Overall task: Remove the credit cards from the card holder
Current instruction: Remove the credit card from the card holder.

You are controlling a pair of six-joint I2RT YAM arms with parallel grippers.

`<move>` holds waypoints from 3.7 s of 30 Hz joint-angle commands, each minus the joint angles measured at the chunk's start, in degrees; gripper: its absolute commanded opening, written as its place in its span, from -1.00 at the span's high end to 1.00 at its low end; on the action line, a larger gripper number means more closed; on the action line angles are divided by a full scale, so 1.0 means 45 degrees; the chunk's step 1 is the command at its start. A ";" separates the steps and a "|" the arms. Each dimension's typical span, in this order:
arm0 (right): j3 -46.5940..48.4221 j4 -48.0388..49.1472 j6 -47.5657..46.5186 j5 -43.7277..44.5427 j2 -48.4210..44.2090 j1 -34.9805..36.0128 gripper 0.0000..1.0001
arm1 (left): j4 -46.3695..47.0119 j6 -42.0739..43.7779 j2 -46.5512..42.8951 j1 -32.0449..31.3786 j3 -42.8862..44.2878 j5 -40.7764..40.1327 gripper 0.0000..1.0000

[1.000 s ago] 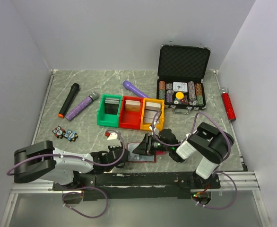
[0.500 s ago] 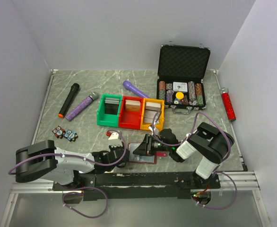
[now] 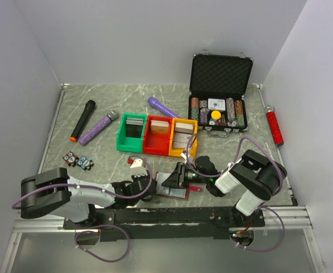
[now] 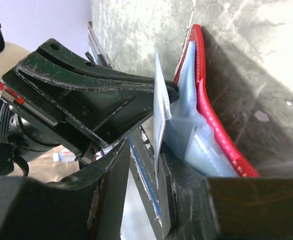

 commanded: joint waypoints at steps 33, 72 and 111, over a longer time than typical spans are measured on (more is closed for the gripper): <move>0.0071 0.0675 -0.0254 -0.0452 -0.0069 -0.0307 0.27 | 0.0467 0.1889 -0.2669 0.0117 -0.0908 0.0936 0.24; -0.0730 -0.1592 -0.1094 -0.0355 -0.1944 -0.0990 0.39 | -0.2149 -0.0415 -0.0928 0.0156 -0.0263 0.0020 0.99; 0.2332 -1.3712 -0.6890 0.1870 -0.9147 -0.1303 1.00 | -0.2891 0.0930 -0.3816 0.0156 -0.0126 -0.0878 -0.12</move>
